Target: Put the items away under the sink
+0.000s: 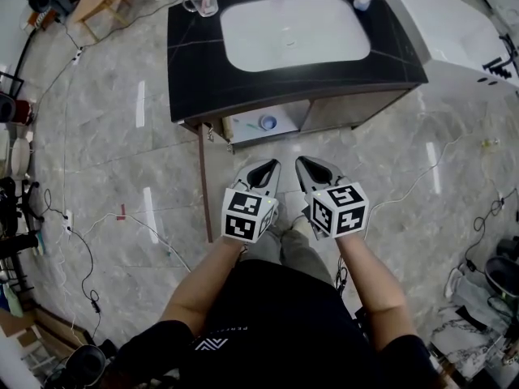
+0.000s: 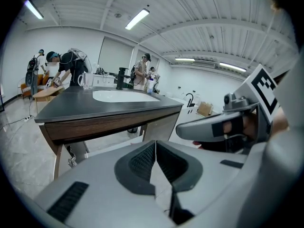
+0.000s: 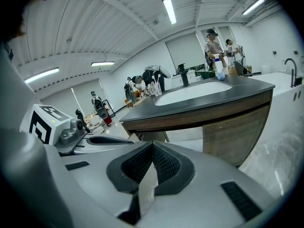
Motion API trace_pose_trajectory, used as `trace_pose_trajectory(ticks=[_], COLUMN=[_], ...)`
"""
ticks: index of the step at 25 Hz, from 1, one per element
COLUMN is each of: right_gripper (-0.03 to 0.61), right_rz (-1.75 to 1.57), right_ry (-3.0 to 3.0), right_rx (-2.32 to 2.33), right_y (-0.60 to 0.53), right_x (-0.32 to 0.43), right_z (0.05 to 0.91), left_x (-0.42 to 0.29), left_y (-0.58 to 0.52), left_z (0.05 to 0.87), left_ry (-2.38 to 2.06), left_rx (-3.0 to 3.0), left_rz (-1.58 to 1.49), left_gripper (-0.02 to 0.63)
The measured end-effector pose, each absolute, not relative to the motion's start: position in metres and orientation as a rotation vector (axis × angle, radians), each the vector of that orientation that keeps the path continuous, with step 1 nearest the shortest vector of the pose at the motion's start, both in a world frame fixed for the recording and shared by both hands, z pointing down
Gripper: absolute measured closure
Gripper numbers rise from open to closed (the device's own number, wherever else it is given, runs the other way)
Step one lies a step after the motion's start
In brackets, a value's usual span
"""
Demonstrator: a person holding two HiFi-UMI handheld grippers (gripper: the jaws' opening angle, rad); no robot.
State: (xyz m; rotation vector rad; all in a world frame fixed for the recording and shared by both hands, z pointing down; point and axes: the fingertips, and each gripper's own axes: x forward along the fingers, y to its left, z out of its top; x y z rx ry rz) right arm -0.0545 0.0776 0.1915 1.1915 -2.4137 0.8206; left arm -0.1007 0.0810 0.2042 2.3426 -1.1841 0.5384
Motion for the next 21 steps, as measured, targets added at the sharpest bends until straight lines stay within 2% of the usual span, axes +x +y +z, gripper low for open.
trace_pose_trajectory(ticks=[21], right_gripper=[0.545], right_rz=[0.848], right_ry=[-2.4], right_rx=[1.199], right_y=[0.088], right_x=[-0.0497], right_z=[0.1946], left_x=[-0.0936], left_y=[0.0904], left_z=[0.2105], left_ry=[-1.151], left_rx=[2.361], left_rz=[0.608], left_gripper=[0.598])
